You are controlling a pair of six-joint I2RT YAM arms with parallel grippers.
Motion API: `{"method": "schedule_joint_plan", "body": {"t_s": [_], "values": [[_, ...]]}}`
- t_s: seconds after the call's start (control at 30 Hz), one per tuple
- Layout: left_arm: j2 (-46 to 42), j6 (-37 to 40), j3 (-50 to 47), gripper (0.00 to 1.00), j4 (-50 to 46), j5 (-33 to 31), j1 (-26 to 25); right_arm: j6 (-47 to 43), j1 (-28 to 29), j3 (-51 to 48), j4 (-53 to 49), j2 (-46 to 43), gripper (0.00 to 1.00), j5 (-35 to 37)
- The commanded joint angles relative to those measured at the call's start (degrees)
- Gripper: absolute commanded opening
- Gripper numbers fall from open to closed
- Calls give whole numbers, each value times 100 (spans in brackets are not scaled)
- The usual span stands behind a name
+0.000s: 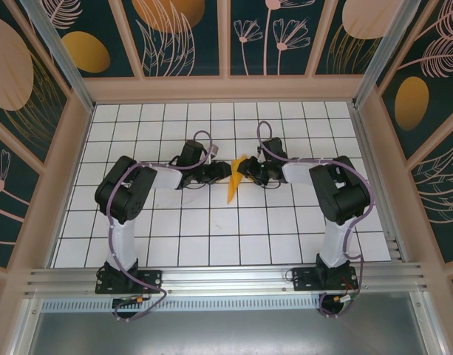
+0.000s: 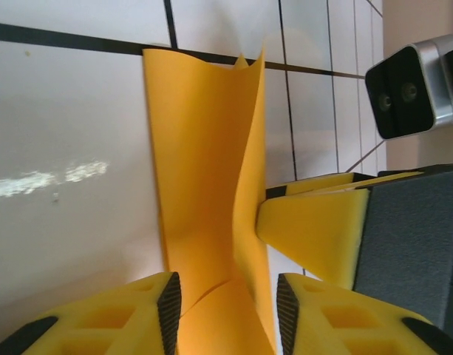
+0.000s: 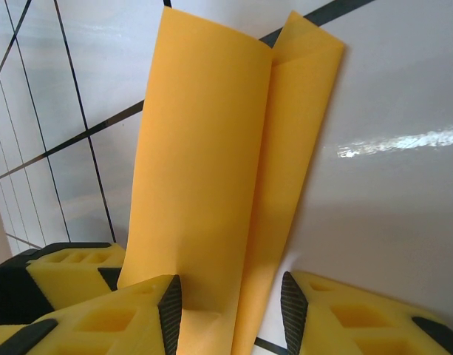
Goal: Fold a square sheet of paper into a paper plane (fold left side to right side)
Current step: Fold the wing for the fifth time at the center of the table.
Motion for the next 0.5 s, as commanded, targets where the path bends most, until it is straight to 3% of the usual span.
{"method": "schedule_joint_plan", "body": {"t_s": [0.0, 0.47], "values": [[126, -58, 131, 36, 215, 209, 10, -170, 127, -147, -376, 559, 44, 341], [272, 158, 405, 8, -97, -47, 10, -240, 128, -115, -500, 585, 44, 374]]}}
